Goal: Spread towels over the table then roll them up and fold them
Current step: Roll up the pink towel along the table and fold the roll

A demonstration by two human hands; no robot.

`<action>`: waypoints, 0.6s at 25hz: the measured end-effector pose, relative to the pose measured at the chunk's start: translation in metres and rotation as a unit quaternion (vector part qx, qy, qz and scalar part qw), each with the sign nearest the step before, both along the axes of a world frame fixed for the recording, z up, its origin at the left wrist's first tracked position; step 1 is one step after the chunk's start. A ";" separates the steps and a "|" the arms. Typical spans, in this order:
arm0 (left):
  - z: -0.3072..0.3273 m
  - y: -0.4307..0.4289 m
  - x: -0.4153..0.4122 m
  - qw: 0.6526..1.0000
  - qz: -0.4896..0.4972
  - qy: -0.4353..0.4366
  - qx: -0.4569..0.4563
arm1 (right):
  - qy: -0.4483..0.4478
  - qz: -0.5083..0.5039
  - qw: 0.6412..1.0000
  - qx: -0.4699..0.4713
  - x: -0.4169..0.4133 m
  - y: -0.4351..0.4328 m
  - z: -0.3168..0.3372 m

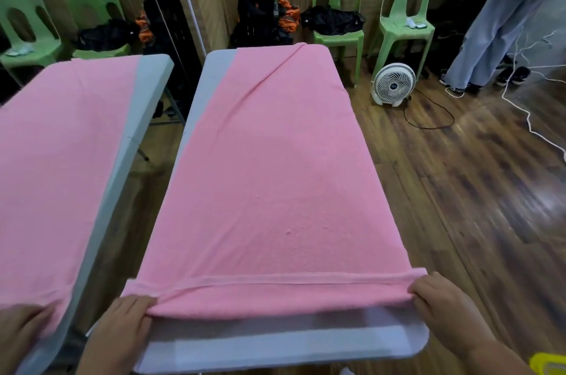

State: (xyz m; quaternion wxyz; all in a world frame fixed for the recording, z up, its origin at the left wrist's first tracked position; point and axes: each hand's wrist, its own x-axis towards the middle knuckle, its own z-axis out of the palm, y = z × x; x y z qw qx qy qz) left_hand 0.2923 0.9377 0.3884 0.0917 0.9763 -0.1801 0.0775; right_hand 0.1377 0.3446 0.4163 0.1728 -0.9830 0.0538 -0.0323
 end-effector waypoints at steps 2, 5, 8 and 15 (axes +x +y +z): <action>0.013 0.008 -0.007 0.999 -0.014 0.039 -0.029 | 0.040 -0.030 0.999 0.022 0.006 -0.005 0.016; 0.036 0.005 0.019 0.995 -0.030 0.073 -0.055 | 0.102 -0.067 0.991 0.051 0.041 -0.018 0.035; 0.051 -0.008 0.071 0.994 -0.023 0.102 -0.031 | 0.140 -0.122 0.981 0.055 0.085 -0.025 0.042; 0.022 -0.003 0.062 0.986 -0.139 0.069 0.056 | 0.064 0.042 0.992 -0.097 0.056 0.035 0.001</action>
